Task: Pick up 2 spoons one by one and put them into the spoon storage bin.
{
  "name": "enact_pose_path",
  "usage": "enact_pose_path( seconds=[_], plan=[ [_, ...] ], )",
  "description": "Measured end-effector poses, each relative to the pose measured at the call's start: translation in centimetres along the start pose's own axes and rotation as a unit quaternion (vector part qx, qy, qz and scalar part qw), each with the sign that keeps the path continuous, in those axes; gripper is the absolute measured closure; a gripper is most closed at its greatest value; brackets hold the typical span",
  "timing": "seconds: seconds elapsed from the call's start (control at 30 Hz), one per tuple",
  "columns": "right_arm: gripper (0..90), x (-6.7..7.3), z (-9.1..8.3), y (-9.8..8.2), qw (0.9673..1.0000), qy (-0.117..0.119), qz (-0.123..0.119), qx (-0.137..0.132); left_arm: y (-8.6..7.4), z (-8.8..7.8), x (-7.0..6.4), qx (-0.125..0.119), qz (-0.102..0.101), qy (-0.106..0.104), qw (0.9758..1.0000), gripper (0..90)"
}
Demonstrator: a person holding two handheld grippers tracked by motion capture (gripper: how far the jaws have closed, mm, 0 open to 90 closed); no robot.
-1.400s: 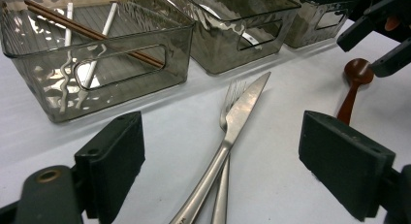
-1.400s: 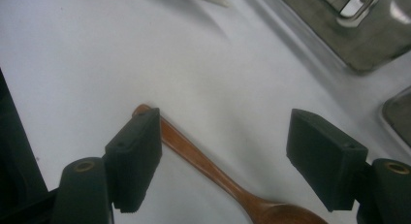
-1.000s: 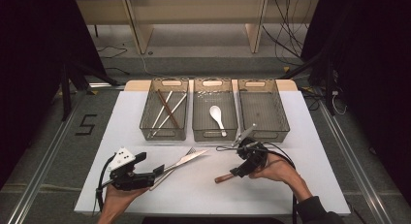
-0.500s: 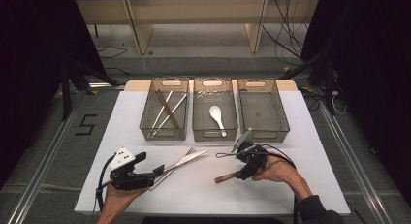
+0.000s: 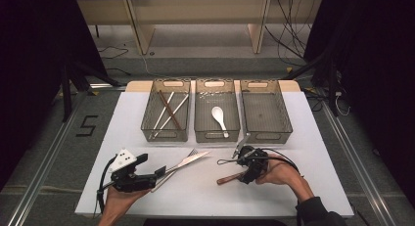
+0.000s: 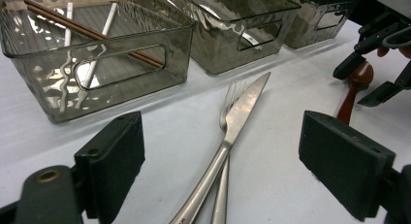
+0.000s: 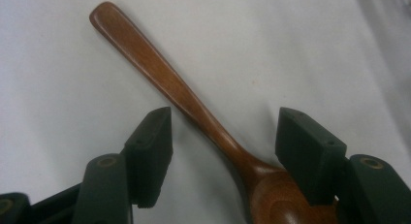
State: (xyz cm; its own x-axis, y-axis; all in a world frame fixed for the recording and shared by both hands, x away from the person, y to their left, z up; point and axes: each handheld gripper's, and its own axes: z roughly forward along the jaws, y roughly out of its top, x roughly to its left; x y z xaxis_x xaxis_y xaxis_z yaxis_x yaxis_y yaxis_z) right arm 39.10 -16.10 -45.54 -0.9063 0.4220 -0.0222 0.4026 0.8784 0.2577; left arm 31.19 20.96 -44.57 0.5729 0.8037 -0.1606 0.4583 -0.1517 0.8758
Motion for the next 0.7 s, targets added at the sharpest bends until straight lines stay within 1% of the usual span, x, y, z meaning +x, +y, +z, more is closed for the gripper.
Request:
enact_pose_path(
  seconds=[0.1, 0.3, 0.37, 0.5, 0.7],
  plan=[
    [40.4, 0.07, 0.27, 0.0, 0.9999, -0.004, -0.007, 0.015, 0.0, 0.01, -0.02, 0.0, 0.0, 0.0, 1.0, 16.2],
    [45.7, 0.11, 0.33, 0.0, 0.9999, 0.001, -0.007, 0.014, 0.0, -0.01, 0.0, 0.0, 0.0, 0.0, 1.0, 16.2],
    [49.3, 0.18, 0.27, 0.05, 0.9998, 0.003, 0.002, 0.019, 0.0, -0.01, -0.01, 0.0, 0.0, -0.001, 1.0, 16.2],
    [56.1, 0.17, 0.17, 0.07, 0.9997, 0.002, 0.007, 0.023, 0.0, -0.02, 0.01, 0.0, 0.001, 0.0, 1.0, 16.2],
    [67.1, 0.28, 0.08, 0.04, 0.9996, 0.002, 0.004, 0.026, 0.0, 0.01, -0.02, 0.0, 0.0, -0.001, 1.0, 16.2]
  ],
)
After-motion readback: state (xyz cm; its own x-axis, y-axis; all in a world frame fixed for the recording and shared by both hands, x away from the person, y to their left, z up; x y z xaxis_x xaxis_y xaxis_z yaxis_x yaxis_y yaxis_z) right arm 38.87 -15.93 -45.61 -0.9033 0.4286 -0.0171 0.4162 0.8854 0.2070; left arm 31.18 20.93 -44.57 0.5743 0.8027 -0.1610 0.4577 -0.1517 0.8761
